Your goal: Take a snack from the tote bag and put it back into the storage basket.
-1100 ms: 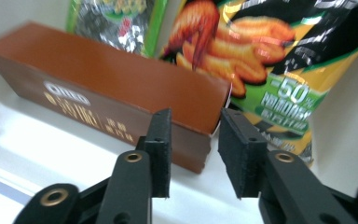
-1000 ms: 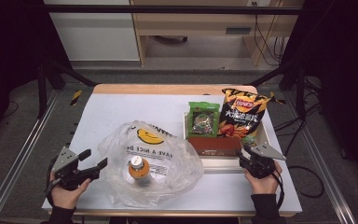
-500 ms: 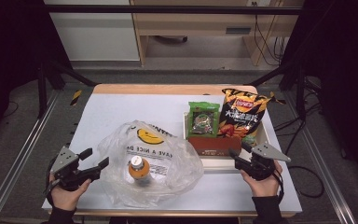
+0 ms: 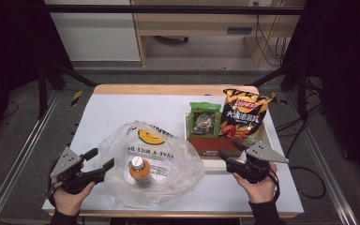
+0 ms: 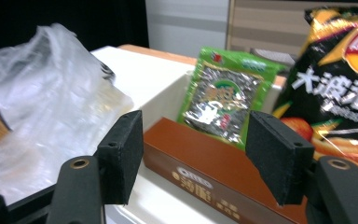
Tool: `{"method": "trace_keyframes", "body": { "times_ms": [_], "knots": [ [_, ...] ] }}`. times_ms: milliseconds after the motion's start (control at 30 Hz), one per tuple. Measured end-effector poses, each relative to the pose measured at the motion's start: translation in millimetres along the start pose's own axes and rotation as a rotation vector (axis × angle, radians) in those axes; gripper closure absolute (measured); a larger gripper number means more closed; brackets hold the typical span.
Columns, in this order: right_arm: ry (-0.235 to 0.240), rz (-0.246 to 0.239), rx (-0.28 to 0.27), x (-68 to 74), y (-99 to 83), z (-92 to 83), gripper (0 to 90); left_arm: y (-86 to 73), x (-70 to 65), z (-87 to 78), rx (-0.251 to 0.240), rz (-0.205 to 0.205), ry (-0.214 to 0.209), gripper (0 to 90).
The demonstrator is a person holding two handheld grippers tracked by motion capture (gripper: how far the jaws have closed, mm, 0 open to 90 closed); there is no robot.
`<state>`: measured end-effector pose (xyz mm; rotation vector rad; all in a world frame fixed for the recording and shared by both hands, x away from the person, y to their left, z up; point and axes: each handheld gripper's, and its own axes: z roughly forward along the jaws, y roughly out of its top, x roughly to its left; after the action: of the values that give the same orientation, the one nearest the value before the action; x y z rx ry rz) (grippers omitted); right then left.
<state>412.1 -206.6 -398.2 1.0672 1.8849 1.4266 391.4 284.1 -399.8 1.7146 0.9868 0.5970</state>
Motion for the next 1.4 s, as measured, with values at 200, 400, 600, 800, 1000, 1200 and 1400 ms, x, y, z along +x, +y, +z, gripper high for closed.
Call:
{"method": "trace_keyframes", "body": {
  "times_ms": [200, 400, 600, 800, 1000, 1200, 1400],
  "knots": [
    [0.038, -0.009, -0.026, 10.9, 7.2, -2.1, 37.0, 5.3, -9.6, -1.8, -0.016, 0.007, -0.031, 25.3],
    [0.062, -0.023, -0.028, 17.7, 9.5, 1.1, 36.5, 9.5, -19.6, -4.7, -0.032, 0.024, -0.058, 25.2],
    [0.066, -0.021, -0.014, 17.8, 6.8, 3.1, 36.0, 11.8, -30.6, -4.8, -0.03, 0.039, -0.074, 24.6],
    [0.063, -0.022, -0.01, 16.5, 5.8, 2.4, 35.7, 11.5, -40.8, -2.4, -0.018, 0.057, -0.089, 22.9],
    [0.068, -0.022, -0.011, 17.0, 5.7, 1.9, 35.7, 9.2, -54.6, 3.8, 0.006, 0.082, -0.113, 21.9],
    [0.07, -0.024, -0.004, 17.5, 4.7, 3.2, 35.7, 6.9, -64.8, 14.6, 0.036, 0.094, -0.122, 21.9],
    [0.075, -0.023, 0.002, 18.1, 4.0, 4.3, 35.7, 3.2, -72.6, 29.9, 0.078, 0.1, -0.14, 21.2]
  ]
}}
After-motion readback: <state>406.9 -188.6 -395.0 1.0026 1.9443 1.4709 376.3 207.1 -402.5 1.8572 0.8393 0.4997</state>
